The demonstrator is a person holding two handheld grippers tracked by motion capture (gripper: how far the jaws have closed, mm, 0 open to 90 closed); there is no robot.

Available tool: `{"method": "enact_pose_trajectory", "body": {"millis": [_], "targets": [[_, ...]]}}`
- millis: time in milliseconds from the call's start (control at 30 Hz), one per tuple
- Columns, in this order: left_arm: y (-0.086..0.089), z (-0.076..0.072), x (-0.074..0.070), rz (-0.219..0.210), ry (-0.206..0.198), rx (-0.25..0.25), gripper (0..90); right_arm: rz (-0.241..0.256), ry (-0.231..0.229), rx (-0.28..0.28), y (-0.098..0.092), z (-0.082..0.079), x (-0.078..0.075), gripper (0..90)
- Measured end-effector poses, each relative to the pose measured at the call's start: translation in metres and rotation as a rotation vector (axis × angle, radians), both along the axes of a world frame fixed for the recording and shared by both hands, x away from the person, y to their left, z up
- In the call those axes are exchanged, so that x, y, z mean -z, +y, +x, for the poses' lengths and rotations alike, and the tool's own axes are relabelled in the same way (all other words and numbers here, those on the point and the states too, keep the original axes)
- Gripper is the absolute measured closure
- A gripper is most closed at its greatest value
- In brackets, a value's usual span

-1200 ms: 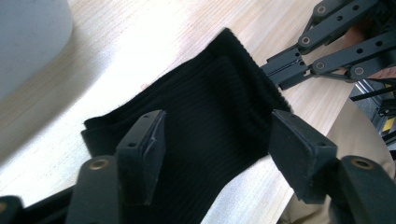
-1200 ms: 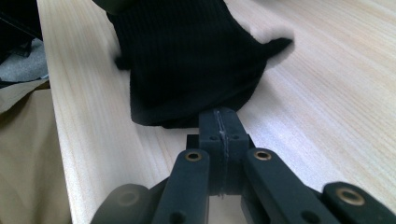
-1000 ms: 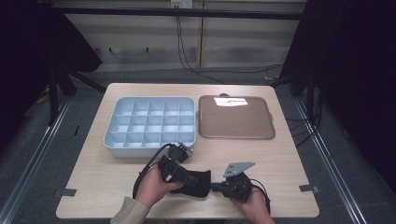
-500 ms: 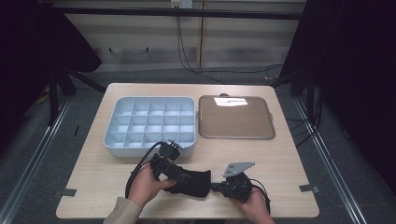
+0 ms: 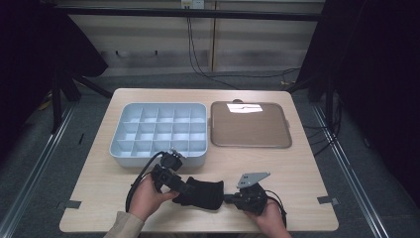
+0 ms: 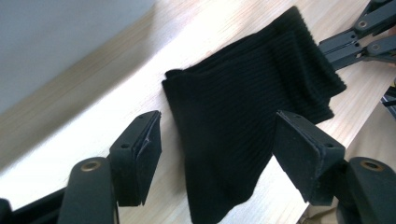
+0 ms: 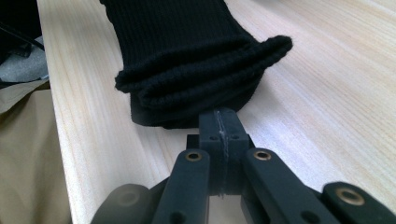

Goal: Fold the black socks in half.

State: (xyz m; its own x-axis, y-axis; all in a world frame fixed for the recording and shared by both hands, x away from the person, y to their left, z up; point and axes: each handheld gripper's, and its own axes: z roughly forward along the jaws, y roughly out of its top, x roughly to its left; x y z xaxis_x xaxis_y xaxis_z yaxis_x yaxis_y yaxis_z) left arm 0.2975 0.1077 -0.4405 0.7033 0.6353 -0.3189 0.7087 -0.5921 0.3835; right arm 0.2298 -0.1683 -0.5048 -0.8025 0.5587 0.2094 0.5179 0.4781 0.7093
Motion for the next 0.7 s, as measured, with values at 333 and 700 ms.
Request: {"method": "enact_pose_trajectory", "body": {"millis": [333, 700], "targets": [[0.007, 0.000, 0.008, -0.008, 0.033, -0.014, 39.1, 0.002, 0.000, 0.001, 0.000, 0.000, 0.000, 89.7], [0.005, 0.001, 0.017, -0.003, 0.057, -0.020, 44.5, 0.007, 0.000, -0.002, 0.001, 0.000, 0.000, 89.7]]}}
